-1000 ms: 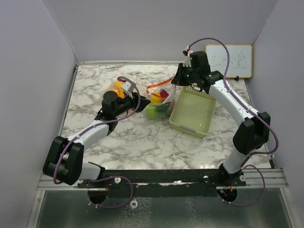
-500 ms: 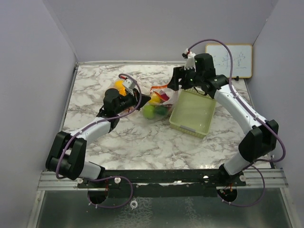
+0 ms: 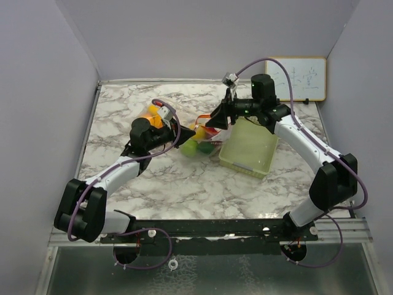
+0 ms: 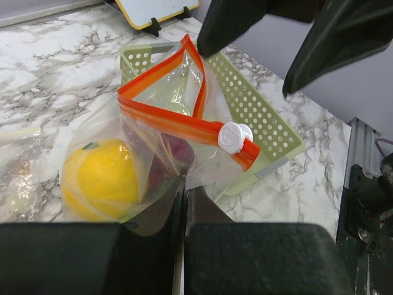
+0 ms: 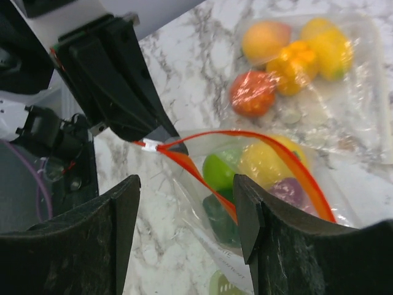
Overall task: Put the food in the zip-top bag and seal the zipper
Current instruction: Adjust the zipper food storage bag at the center of the board.
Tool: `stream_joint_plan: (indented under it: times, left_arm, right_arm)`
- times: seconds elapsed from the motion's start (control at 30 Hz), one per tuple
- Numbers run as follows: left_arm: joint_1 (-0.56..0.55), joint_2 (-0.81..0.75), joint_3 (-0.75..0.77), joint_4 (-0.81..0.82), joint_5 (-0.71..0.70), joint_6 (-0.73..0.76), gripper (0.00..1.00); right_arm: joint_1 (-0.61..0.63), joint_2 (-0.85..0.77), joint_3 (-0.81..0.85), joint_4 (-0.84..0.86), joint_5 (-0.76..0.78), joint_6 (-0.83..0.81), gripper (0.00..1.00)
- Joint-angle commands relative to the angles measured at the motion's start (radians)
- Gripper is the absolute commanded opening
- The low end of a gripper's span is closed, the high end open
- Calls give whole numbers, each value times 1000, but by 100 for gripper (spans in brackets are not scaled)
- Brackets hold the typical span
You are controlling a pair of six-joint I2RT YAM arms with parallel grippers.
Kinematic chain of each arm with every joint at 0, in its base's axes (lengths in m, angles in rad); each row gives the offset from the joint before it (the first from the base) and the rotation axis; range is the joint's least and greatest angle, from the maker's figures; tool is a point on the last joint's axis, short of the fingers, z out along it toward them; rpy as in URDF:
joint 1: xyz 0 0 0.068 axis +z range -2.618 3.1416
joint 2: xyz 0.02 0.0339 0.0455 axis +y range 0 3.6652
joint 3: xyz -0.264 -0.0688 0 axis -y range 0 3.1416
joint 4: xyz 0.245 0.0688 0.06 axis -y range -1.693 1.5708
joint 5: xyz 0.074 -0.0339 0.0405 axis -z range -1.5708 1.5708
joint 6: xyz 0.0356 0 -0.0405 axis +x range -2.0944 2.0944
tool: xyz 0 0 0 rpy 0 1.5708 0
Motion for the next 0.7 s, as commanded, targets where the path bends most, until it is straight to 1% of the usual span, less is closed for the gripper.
stream_joint_plan:
  times: [0.0, 0.17, 0.37, 0.5, 0.67]
  left_arm:
    - [8, -39, -15, 15, 57, -13, 0]
    - [10, -45, -21, 3, 62, -13, 0]
    - [10, -30, -5, 10, 77, -27, 0]
    - [10, -24, 5, 9, 83, -27, 0]
    - [10, -17, 12, 7, 84, -28, 0]
  right_arm:
    - [3, 22, -88, 112, -198, -50, 61]
    - [6, 39, -104, 158, -271, -48, 62]
    - [26, 74, -103, 188, -243, -55, 62]
    - [56, 109, -96, 173, -186, -82, 60]
    - [64, 139, -83, 177, -181, -66, 52]
